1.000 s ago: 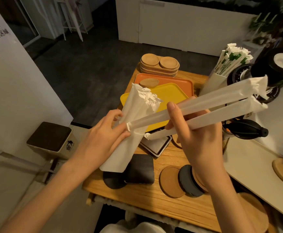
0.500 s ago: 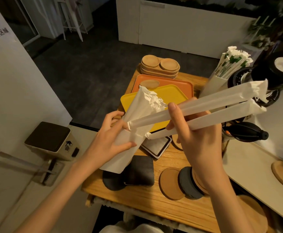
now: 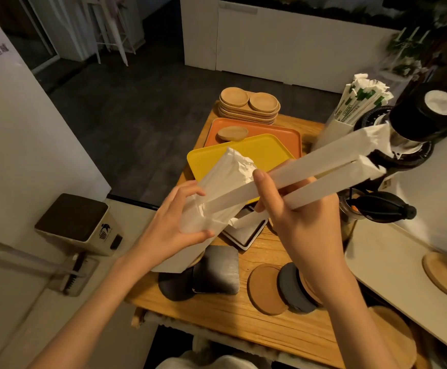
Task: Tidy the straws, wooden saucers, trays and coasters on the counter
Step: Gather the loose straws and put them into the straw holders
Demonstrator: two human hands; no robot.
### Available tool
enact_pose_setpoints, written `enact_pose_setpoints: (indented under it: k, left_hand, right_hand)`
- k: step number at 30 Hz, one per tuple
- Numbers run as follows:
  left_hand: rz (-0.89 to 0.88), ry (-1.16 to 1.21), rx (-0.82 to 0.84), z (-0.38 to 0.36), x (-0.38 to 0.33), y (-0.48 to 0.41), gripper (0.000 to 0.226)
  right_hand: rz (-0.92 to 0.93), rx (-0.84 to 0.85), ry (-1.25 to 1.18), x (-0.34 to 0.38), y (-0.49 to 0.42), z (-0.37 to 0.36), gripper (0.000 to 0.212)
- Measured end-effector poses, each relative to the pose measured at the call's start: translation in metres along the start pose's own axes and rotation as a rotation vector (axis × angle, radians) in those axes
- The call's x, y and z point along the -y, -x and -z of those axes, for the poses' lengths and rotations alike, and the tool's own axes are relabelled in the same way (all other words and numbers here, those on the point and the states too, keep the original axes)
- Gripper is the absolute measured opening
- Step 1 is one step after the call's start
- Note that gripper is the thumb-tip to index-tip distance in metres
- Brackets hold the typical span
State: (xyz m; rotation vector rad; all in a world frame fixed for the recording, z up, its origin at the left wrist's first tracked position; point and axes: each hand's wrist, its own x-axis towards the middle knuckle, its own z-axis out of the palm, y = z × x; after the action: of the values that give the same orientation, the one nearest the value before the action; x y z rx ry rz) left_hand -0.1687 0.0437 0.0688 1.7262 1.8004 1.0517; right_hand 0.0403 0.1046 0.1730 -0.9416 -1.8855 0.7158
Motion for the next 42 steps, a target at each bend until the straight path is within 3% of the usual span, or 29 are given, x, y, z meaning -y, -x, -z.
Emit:
enact_pose_setpoints:
  k: [8, 11, 15, 21, 26, 30, 37, 42]
  left_hand:
    - [-0.108, -0.035, -0.045, 0.0, -0.018, -0.001, 0.065]
    - [-0.126, -0.08, -0.048, 0.002, -0.019, 0.0, 0.062]
    - [-0.146, -0.187, -0.051, 0.008, -0.021, 0.006, 0.048]
    - [-0.194, -0.304, -0.023, 0.018, -0.024, 0.019, 0.041]
    - [-0.177, -0.322, -0.004, 0.021, -0.02, 0.029, 0.043]
    - [-0.168, -0.335, -0.008, 0.022, -0.017, 0.035, 0.049]
    - [-0.169, -0.323, -0.021, 0.022, -0.021, 0.036, 0.055]
    - [-0.142, -0.331, -0.009, 0.024, -0.02, 0.037, 0.06]
  right_hand:
    - [-0.051, 0.114, 0.06, 0.0, 0.0, -0.002, 0.045]
    - [-0.109, 0.122, 0.013, -0.003, 0.0, -0.002, 0.041]
    - [-0.213, 0.035, -0.199, -0.005, 0.001, 0.004, 0.02]
    - [-0.221, -0.2, -0.33, -0.018, -0.01, 0.02, 0.032]
    - [-0.241, -0.286, -0.364, -0.026, -0.014, 0.029, 0.015]
    - [-0.23, -0.217, -0.317, -0.028, -0.009, 0.028, 0.017]
    - [-0.25, 0.123, -0.148, -0.031, 0.012, -0.003, 0.022]
    - [-0.264, 0.115, -0.191, -0.028, 0.024, -0.016, 0.015]
